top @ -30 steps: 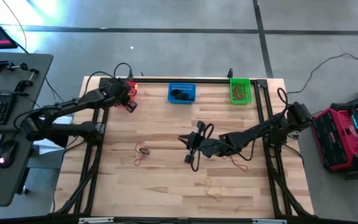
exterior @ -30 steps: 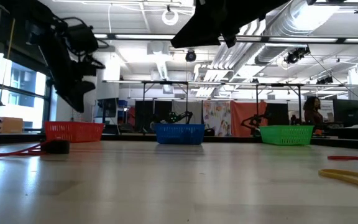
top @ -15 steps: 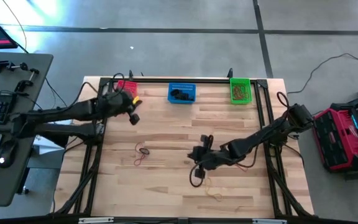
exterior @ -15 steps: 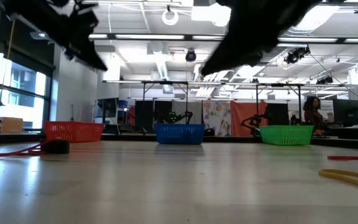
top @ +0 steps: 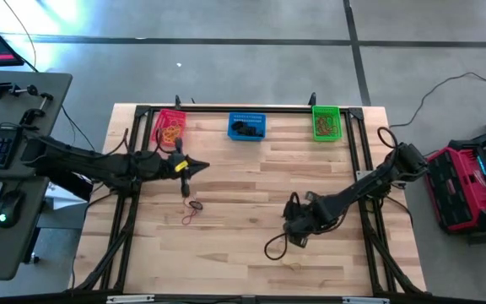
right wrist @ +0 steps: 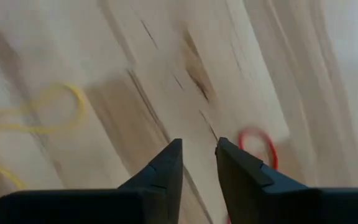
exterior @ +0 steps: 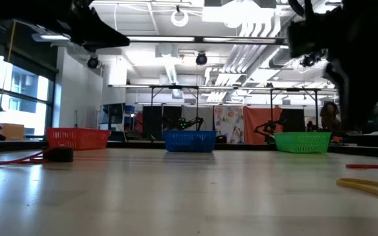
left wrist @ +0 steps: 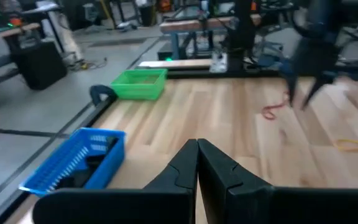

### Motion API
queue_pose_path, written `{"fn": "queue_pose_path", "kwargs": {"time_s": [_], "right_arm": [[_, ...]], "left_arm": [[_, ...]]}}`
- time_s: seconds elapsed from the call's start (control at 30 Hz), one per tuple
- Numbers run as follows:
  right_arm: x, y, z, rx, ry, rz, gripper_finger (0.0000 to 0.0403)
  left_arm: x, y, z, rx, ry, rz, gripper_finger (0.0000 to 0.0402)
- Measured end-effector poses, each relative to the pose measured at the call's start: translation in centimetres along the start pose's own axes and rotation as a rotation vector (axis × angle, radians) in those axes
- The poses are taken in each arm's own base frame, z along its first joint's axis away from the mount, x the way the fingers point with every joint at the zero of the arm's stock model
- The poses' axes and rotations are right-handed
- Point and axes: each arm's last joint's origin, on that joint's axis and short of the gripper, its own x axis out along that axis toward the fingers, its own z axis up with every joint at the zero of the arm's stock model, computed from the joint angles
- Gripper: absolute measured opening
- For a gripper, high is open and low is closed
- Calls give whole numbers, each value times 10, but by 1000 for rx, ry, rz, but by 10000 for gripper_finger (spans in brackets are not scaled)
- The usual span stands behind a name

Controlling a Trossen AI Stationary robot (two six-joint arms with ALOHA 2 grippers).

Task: Sort rubber bands into baskets
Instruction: Put the right red rubber band into the green bin

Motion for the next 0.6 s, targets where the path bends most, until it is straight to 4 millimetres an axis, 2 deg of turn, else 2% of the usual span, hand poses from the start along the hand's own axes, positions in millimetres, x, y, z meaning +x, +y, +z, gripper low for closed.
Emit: {"fn": "queue_pose_path", "kwargs": {"time_s": [0.17,0.37,0.6], "right_arm": [[7,-11,-12,66,122,-62,100],[23,-29,-22,137,249,-113,103],[42,-43,-25,193,277,-96,103]], "left_arm": [[1,-10,-12,5,-5,-46,1],[3,-18,-14,22,8,-77,0],[4,-19,-15,25,16,-76,0]]}}
